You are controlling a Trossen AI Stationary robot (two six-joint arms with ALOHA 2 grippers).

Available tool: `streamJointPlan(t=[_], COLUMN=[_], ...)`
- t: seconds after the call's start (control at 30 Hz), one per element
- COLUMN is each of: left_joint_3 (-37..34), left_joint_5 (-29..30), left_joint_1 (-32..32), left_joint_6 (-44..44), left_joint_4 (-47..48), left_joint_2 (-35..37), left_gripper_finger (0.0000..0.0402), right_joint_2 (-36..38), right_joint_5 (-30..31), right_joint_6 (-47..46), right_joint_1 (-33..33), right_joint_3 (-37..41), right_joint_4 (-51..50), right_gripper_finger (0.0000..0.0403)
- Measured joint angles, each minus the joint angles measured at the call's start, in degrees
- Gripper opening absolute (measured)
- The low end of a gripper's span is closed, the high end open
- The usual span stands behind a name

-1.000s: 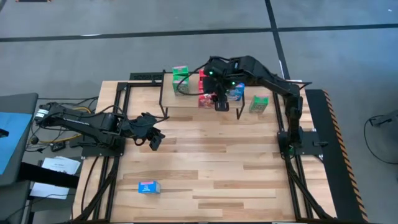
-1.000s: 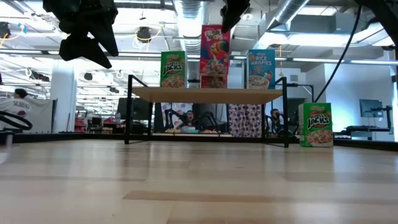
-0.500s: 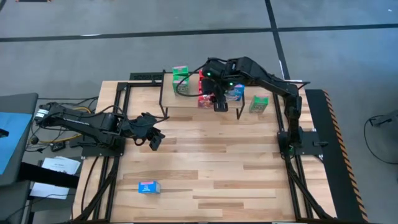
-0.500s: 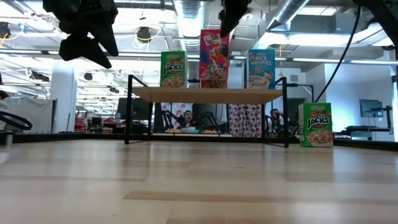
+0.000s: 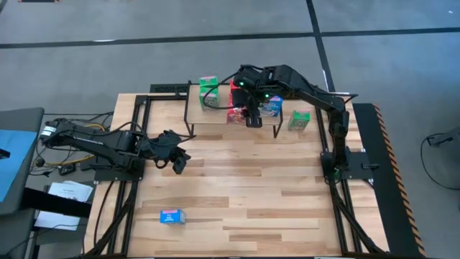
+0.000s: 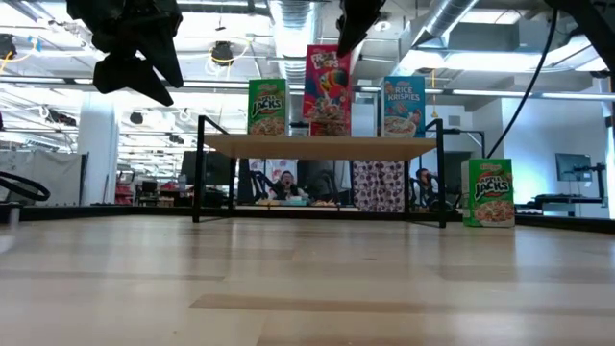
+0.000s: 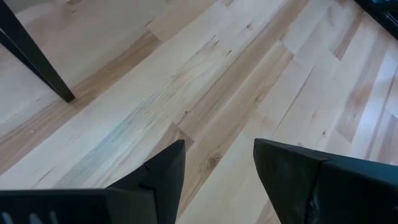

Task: Stack cereal on shelf
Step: Put the red cereal box on the shelf aligned with the other red cereal boxes

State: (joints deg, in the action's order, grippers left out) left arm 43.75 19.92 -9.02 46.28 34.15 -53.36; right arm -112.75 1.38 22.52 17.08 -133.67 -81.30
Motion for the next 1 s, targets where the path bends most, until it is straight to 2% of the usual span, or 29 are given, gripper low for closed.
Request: streamJointPlan(t=[1.0], left_joint_3=[0.0], left_joint_5=[-0.1], left_joint_1=[0.0], left_joint_6=[0.3], left_joint_4=[-0.1], left_joint_2=[0.0], left_gripper_finger=[0.0179], right_joint_2=[0.0], right_joint_5=[0.1], right_joint_6=[-0.1], right_joint_1=[0.8], right_joint_3=[0.0], right_joint_4=[-0.6], right_gripper_finger=[0.0203])
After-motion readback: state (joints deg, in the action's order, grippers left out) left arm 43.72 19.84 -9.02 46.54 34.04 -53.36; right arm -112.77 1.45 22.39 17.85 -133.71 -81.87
